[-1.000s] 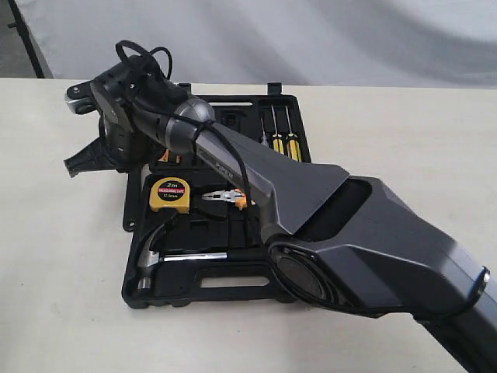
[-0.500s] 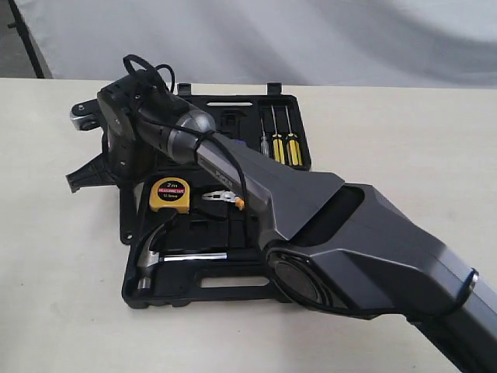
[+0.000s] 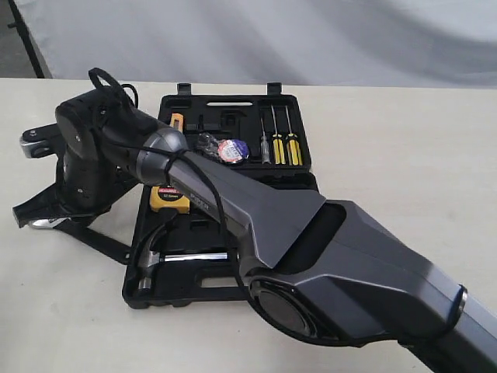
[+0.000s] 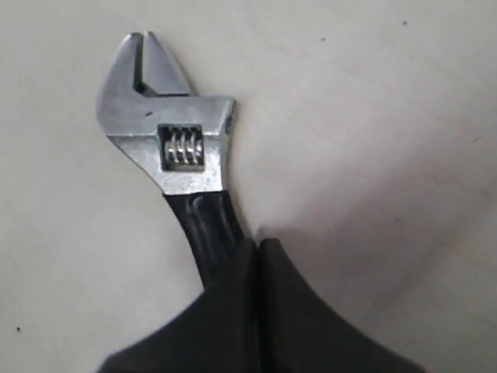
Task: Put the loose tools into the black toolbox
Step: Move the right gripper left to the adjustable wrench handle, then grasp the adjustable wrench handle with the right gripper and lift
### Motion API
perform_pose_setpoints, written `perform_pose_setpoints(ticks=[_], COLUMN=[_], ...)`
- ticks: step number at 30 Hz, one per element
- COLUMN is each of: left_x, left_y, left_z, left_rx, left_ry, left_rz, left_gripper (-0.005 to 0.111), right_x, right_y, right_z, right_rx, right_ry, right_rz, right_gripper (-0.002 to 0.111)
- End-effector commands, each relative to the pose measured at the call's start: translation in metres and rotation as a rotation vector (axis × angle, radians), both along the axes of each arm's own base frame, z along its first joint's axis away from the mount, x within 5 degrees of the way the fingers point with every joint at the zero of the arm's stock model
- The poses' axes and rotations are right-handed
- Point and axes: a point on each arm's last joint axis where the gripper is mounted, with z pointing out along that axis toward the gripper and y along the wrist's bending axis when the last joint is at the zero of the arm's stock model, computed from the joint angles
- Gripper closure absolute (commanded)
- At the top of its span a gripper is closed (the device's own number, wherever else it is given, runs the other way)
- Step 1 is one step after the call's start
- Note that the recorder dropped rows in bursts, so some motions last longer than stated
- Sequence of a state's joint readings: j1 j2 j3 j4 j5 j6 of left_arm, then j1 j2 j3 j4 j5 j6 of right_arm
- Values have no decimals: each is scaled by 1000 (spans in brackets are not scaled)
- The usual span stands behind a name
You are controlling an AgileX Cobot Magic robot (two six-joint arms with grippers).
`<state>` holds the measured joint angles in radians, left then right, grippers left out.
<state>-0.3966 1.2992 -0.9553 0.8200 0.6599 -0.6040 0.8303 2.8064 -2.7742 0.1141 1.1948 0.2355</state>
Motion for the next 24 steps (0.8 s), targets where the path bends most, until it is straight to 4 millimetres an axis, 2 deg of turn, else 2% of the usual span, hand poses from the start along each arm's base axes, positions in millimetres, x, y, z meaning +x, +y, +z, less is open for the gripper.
perform_pose_setpoints(ticks=[1,3,5,7,9,14,20,21,24], left_x=[-2,-2,-2,-2,-2,-2,-2,-2,-2], left_y=[0,0,0,0,0,0,0,0,0], left_z=[-1,-1,-1,-1,-1,-1,-1,-1,-1], left_rx=[-27,-27,-27,-27,-27,-27,-27,-27,-27], left_ry=[-5,-5,-5,-5,-5,-5,-5,-5,-5], left_rz=[1,1,1,1,1,1,1,1,1], left_gripper=[105,105,105,105,105,105,105,105,105], right_x=[0,-1,-2,-3,-3,-8,-10,-10,-11], right_y=[-3,-2,-1,1,2,8,10,10,10], right_z=[45,53,53,43,32,0,-28,-31,-40], right_rx=[36,56,63,52,49,19,-23,-28,-36], right_ry=[-96,-114,-116,-106,-86,-49,-24,-21,-8], right_rz=[76,103,141,171,189,248,272,272,273], right_gripper=[104,91,75,61,56,56,58,63,91])
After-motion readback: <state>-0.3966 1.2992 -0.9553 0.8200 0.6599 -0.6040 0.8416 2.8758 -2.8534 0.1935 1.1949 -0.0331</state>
